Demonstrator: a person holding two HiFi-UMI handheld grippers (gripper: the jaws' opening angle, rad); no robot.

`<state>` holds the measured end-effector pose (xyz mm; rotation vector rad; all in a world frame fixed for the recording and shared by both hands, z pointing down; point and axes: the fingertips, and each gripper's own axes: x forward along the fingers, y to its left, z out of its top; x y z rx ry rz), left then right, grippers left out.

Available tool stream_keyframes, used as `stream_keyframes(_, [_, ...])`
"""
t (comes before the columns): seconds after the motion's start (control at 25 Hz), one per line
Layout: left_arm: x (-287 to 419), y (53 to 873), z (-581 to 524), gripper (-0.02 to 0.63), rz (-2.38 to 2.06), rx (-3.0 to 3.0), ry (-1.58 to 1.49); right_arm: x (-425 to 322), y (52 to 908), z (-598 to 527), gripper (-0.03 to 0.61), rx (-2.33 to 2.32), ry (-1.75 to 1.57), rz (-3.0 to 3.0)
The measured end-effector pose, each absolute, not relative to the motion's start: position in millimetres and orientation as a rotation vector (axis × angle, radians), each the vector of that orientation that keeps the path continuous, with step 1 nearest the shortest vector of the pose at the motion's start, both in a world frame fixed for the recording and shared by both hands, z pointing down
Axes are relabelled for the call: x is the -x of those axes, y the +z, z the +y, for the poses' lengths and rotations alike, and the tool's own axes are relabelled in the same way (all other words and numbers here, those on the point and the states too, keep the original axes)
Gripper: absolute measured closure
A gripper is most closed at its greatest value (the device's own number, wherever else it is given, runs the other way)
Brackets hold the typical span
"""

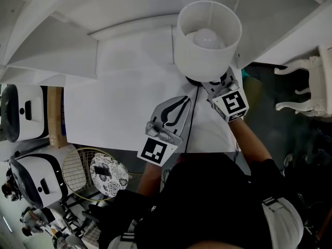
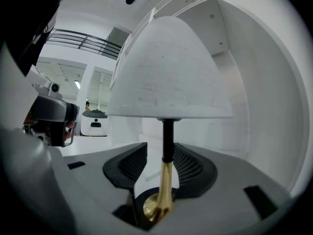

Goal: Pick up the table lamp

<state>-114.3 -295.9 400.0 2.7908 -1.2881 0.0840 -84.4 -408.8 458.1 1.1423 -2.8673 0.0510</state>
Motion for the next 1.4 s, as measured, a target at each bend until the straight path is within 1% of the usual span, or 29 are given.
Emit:
stream_keyframes(0.28, [114,402,-298,0.603,-1.288,-2.792,0.084,89,451,-419,0.422,-1.167,0.032,-2.884])
stream_keyframes(0.48, [118,404,-299,0.603,-1.306,-2.781,0.088,91,456,-426,0.422,-1.177,0.103,-2.889])
stream_keyframes(0.64, [121,404,-302,0.603,-1.320,-2.768,0.083,91,458,-429,0.425,-1.186,0.094,-2.869])
stream_keyframes(0.68, [121,404,-302,0.603,-1.320,-2.769,0.081,89,458,-431,0.448,-1.195,0.093,-2.864])
stream_keyframes(0.72, [120,404,-302,0.603,-1.317,-2.772,0.081,88,457,-432,0.489,-1.201,0.093,-2.860])
stream_keyframes(1.12, [114,433,-326,0.603,-1.321,-2.799,0.160,89,457,-432,0.492,-1.169,0.101,-2.878])
stream_keyframes(1.4, [112,439,-344,0.603,-1.352,-2.813,0.118,91,456,-432,0.492,-1.134,0.106,-2.888])
